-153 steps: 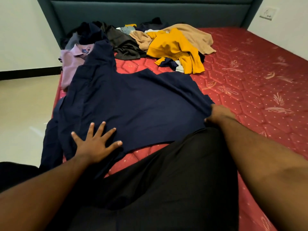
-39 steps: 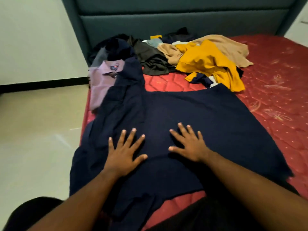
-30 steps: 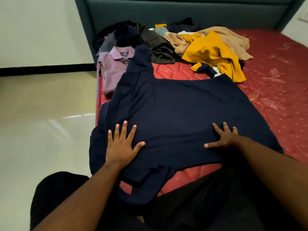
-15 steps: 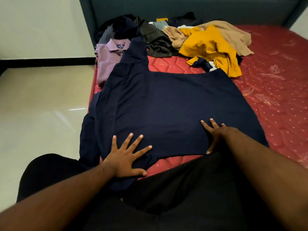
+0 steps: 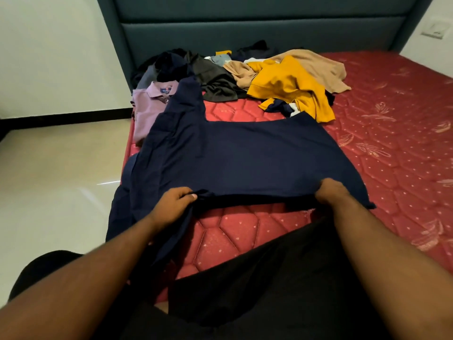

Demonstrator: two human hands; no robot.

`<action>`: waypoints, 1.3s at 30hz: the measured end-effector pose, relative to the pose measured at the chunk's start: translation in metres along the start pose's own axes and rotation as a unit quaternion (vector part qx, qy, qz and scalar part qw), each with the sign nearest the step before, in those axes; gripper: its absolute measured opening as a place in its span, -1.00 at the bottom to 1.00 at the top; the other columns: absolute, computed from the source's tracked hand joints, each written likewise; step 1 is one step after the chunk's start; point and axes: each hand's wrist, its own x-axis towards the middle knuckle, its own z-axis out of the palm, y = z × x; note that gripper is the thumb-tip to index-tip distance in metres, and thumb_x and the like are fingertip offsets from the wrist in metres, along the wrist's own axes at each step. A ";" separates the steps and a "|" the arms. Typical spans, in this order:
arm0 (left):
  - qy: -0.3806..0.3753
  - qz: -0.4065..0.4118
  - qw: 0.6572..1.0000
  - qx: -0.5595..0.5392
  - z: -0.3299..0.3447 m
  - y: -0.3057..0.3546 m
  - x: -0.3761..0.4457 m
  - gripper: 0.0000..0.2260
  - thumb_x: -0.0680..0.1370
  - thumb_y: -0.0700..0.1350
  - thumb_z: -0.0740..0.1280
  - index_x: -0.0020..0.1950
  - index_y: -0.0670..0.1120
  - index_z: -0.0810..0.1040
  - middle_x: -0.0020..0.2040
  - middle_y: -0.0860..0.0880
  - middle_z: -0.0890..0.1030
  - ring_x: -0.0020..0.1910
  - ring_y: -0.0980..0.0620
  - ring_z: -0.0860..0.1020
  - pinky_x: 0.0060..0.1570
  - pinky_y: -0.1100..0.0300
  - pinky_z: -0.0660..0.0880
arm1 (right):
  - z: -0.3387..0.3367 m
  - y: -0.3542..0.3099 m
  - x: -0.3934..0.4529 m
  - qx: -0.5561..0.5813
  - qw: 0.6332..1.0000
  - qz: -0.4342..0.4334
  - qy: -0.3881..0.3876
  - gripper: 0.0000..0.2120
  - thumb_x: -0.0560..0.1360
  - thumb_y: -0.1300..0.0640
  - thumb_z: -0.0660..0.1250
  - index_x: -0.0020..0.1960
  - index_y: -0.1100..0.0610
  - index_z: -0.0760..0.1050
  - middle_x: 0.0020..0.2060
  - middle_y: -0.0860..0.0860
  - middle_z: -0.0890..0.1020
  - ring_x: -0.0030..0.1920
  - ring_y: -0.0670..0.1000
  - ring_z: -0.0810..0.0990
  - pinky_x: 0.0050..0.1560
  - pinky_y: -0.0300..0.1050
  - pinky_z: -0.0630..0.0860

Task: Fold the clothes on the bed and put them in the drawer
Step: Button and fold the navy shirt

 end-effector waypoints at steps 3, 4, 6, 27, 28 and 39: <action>-0.081 -0.051 0.995 -0.021 -0.013 0.005 0.030 -0.72 0.51 -0.11 0.39 -0.35 -0.18 0.47 -0.41 0.04 0.44 -0.40 0.14 0.37 -0.28 0.20 0.32 | -0.011 0.017 0.005 0.007 0.997 0.069 0.042 -0.65 0.52 0.27 0.24 0.30 0.28 0.45 0.27 0.27 0.49 0.24 0.29 0.50 0.18 0.10 0.47; -0.093 -0.070 0.993 -0.021 -0.020 0.005 0.037 -0.73 0.52 -0.16 0.40 -0.35 -0.19 0.48 -0.41 0.00 0.44 -0.39 0.11 0.38 -0.27 0.18 0.31 | -0.014 0.017 0.003 0.011 0.996 0.075 0.052 -0.65 0.52 0.29 0.23 0.30 0.28 0.45 0.27 0.28 0.49 0.24 0.29 0.50 0.19 0.10 0.47; -0.120 -0.095 0.988 -0.011 -0.026 0.004 0.057 -0.80 0.52 -0.22 0.40 -0.30 -0.24 0.55 -0.35 -0.08 0.51 -0.32 0.02 0.42 -0.21 0.16 0.35 | -0.019 0.020 0.008 0.010 0.994 0.081 0.079 -0.65 0.53 0.32 0.21 0.30 0.31 0.44 0.27 0.28 0.49 0.26 0.29 0.49 0.20 0.09 0.46; 0.015 -0.027 0.990 0.134 -0.045 -0.006 0.163 -0.94 0.49 -0.12 0.47 -0.05 0.01 0.68 -0.13 0.02 0.68 -0.18 0.24 0.60 -0.02 0.43 0.45 | 0.004 -0.022 0.117 -0.095 0.982 -0.054 0.153 -0.61 0.52 0.22 0.25 0.34 0.12 0.35 0.31 0.20 0.31 0.39 0.26 0.23 0.29 0.48 0.20; 0.098 0.008 0.986 0.136 -0.047 -0.002 0.145 -0.89 0.52 -0.09 0.44 0.03 -0.03 0.66 -0.08 0.01 0.68 -0.13 0.20 0.59 -0.02 0.48 0.42 | 0.006 -0.028 0.111 -0.097 0.979 -0.076 0.160 -0.58 0.51 0.21 0.26 0.36 0.10 0.34 0.35 0.18 0.29 0.43 0.24 0.18 0.30 0.50 0.15; -0.038 -0.117 0.892 0.434 -0.038 -0.048 -0.053 -0.45 0.40 0.36 0.23 0.27 0.08 0.45 0.22 -0.06 0.52 0.13 -0.19 0.53 0.05 -0.04 0.50 | 0.055 -0.099 0.021 -0.175 0.904 -0.389 0.001 -0.49 0.57 0.11 0.21 0.50 -0.01 0.25 0.50 0.05 0.22 0.46 0.10 0.26 0.39 0.05 0.32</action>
